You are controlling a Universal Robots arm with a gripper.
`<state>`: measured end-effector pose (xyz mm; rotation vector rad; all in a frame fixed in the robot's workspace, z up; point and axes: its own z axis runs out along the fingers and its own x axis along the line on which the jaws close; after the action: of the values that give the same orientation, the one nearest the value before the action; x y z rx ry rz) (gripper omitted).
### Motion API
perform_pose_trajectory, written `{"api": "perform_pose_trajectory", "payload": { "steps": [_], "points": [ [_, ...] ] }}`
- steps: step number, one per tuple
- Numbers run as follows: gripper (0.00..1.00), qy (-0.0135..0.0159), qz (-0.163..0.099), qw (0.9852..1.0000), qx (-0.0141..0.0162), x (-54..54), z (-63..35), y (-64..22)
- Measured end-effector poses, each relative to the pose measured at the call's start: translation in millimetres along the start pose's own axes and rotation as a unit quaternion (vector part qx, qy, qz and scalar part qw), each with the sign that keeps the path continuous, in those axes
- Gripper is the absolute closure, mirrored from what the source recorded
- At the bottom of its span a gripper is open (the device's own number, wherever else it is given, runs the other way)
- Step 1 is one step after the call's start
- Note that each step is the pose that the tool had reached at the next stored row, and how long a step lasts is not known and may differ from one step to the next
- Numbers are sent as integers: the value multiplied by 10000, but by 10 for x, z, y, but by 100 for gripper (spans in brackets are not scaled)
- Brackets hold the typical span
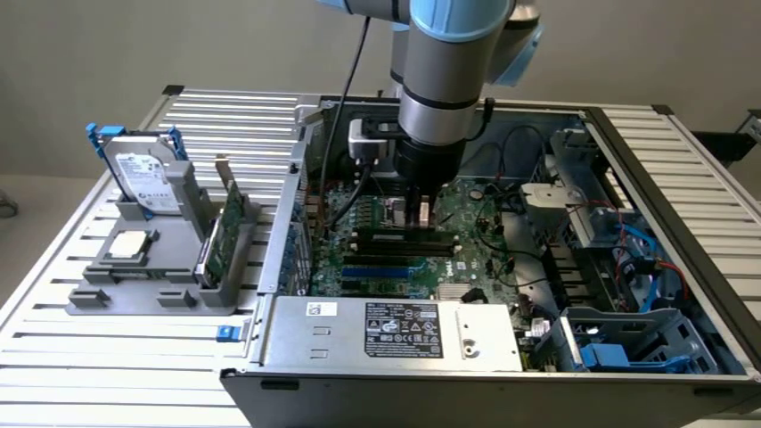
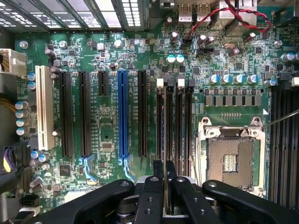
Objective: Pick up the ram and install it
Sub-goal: 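Insert the ram into the slot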
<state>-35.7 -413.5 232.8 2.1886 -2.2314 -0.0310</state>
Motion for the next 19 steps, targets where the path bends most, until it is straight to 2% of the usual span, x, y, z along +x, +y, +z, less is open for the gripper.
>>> {"api": "perform_pose_trajectory", "payload": {
  "steps": [9,19],
  "points": [
    [87,-7,-49,10000,6,1,6,0],
    [87,-7,-130,9999,71,2,27,0]
  ]
}}
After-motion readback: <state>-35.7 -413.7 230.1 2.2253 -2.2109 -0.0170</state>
